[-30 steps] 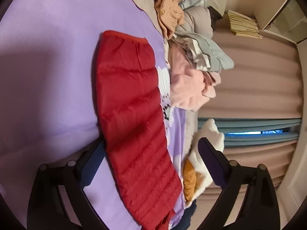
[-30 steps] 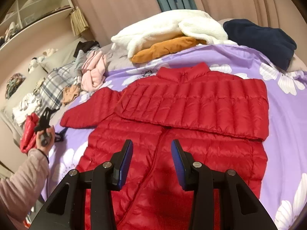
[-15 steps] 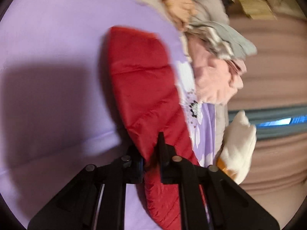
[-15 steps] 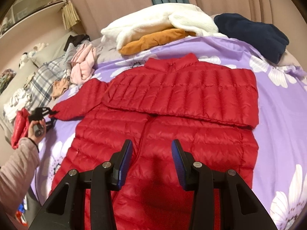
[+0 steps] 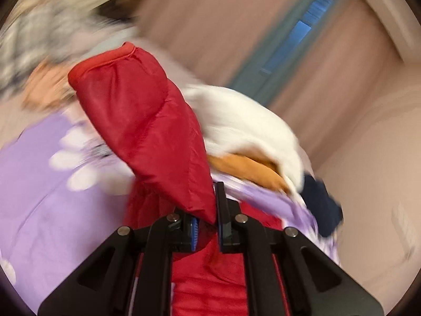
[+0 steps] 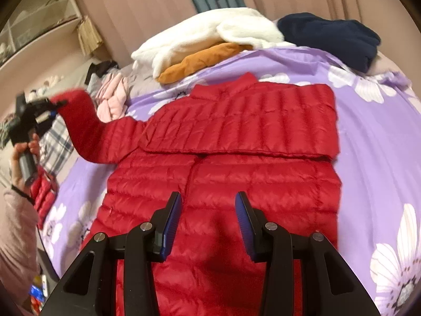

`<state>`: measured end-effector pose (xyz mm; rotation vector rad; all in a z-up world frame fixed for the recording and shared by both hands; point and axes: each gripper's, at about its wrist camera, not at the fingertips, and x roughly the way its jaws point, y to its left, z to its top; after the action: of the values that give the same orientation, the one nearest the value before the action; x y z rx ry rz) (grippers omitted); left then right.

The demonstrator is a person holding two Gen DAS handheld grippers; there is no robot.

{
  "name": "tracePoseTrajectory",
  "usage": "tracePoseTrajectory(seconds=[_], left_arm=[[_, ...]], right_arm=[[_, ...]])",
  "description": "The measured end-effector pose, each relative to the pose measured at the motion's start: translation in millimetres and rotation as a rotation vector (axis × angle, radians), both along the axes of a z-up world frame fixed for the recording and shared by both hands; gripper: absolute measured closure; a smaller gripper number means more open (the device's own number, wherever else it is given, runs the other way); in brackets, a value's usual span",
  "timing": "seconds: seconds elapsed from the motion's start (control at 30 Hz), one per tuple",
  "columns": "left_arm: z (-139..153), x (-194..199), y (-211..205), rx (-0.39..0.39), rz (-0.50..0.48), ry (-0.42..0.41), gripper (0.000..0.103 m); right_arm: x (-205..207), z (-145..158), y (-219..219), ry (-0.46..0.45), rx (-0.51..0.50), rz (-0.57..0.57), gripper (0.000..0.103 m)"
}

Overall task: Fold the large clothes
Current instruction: 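Grasp the other sleeve with the left gripper and fold it across the body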

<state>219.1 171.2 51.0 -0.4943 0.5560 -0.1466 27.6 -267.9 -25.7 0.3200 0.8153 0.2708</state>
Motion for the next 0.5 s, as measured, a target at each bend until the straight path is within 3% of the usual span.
tracePoseTrajectory(seconds=[0.1, 0.23, 0.37, 0.5], left_arm=[[14, -6, -71, 0.07, -0.144, -0.026, 0.092], [5, -7, -166, 0.153, -0.319, 0.006, 0.091], [-28, -12, -255, 0.262, -0.466, 0.083, 0.091], [-75, -10, -313, 0.375, -0.571, 0.194, 0.088]], right_arm=[[-7, -1, -15, 0.002, 0.027, -0.036, 0.061], [-15, -4, -37, 0.011, 0.053, -0.093, 0.061], [-23, -11, -58, 0.027, 0.085, -0.154, 0.061], [-27, -19, -76, 0.051, 0.126, -0.207, 0.061]])
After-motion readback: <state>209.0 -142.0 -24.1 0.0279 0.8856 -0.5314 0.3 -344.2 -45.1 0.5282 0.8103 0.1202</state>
